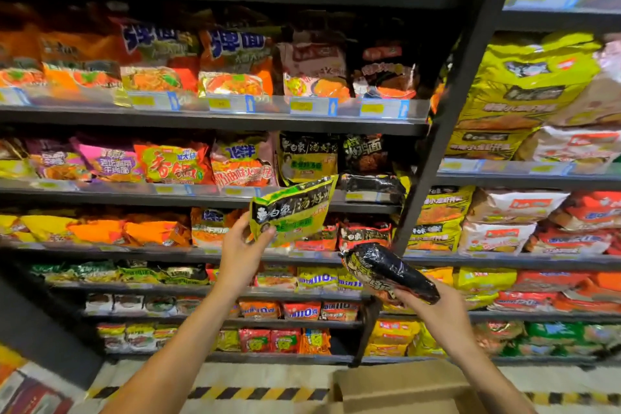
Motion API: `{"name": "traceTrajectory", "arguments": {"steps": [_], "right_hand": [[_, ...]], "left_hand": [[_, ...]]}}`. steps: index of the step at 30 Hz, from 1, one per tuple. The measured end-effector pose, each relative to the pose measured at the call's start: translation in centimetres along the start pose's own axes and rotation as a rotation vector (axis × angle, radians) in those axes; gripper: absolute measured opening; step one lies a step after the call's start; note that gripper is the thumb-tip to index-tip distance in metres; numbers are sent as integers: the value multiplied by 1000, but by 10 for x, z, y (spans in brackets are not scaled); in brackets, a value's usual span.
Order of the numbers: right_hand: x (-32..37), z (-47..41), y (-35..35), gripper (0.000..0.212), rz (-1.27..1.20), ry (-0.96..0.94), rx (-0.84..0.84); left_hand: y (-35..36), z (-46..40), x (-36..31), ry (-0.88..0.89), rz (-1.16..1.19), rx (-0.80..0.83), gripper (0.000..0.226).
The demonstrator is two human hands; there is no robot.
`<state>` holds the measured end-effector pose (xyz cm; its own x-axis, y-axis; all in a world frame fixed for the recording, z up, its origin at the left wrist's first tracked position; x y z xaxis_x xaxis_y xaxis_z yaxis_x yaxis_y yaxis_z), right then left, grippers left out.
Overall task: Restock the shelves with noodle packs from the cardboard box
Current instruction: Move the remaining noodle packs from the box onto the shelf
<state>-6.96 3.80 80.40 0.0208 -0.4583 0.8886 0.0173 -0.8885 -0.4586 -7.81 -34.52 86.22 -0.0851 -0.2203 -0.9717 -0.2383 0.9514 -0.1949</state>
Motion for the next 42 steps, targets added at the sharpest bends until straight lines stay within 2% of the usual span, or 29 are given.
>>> {"name": "traceTrajectory", "arguments": {"steps": [5, 12, 15, 17, 27, 30, 33, 36, 37, 39, 42], "right_hand": [[10, -25, 18, 35, -34, 34, -50], [20, -34, 17, 28, -72, 35, -115], [22, -41, 16, 29, -84, 2, -102], [25, -46, 16, 30, -79, -10, -92], [42, -70, 7, 33, -47, -41, -88], [50, -77, 4, 34, -68, -76, -78], [52, -81, 1, 35, -82, -91, -78], [50, -82, -1, 34, -90, -95, -78], [50, -82, -2, 34, -86, -96, -74], [48, -83, -3, 35, -69, -91, -73], [47, -80, -7, 37, -50, -79, -74]], "left_hand": [[0, -77, -14, 111, -28, 46, 53], [29, -127, -48, 316, -22, 63, 37], [37, -136, -42, 299, -36, 37, 45], [46, -143, -28, 249, -57, 83, 51], [65, -178, 6, 130, -270, 78, 47], [66, -166, 2, 137, -249, -41, 54], [63, -135, -22, 333, -197, -190, 61], [74, -101, -38, 580, -318, -259, 58], [84, -92, -41, 661, -386, -231, 55], [112, -85, -38, 791, -545, -75, 47], [147, -95, -25, 835, -742, 187, 46]]}}
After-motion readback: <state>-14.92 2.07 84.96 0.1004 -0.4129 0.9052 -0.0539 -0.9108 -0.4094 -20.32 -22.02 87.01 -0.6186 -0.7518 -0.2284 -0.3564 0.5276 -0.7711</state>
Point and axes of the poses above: each hand's wrist, its own z-axis away from the middle knuckle, its own y-axis out of the palm, x = y × z, the point moved 8 cm from there along -z, towards the middle knuckle, and after that the axes turned 6 degrees about x, right-handed, at the moved point
